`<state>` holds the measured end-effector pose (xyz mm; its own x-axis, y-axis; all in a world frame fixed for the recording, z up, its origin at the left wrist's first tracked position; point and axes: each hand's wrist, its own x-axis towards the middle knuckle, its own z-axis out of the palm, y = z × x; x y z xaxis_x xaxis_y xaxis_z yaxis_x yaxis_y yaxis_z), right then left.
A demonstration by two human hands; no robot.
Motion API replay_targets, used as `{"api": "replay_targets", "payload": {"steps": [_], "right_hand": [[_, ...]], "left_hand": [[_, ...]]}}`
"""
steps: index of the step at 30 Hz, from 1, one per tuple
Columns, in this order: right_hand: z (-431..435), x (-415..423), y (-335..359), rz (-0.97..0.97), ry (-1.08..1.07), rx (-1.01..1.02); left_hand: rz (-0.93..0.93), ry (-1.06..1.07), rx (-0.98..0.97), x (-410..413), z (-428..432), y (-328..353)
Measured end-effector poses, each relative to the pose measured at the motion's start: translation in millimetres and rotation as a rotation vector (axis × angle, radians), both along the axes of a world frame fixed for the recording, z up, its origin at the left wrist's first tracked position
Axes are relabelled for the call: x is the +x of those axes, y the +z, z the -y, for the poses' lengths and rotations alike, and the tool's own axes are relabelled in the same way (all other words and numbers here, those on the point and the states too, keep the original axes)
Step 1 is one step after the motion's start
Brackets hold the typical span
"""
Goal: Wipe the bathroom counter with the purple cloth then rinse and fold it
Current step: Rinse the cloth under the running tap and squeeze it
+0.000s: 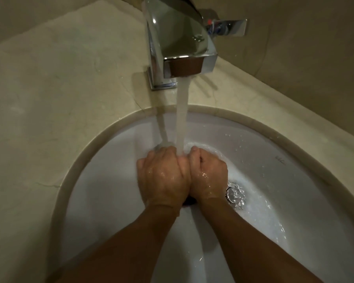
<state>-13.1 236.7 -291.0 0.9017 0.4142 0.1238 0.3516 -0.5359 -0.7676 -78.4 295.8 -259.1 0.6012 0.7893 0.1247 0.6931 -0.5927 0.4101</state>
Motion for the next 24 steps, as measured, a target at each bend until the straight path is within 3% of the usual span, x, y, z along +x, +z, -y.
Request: {"api": "replay_targets", "payload": {"steps": [2, 7, 9, 12, 16, 19, 24], "right_hand": [[0, -1, 5, -0.007, 0.034, 0.012], [1, -2, 41, 0.189, 0.112, 0.218], [3, -3, 52, 0.245, 0.117, 0.288], [18, -13, 40, 0.162, 0.146, 0.286], [32, -28, 12, -0.072, 0.033, 0.267], [23, -34, 7, -0.031, -0.027, 0.222], [21, -32, -3, 0.109, -0.002, 0.077]], "left_hand": [[0.024, -0.017, -0.018, -2, -3, -1], [0.358, -0.066, -0.074, -6, -8, 20], [0.401, -0.071, -0.018, -7, -7, 31], [0.378, -0.182, 0.051, -20, -5, 21], [0.367, -0.217, -0.11, -32, 0, 4], [0.319, -0.139, -0.124, -30, 4, 3], [0.206, -0.146, 0.01, -32, 11, 0]]}}
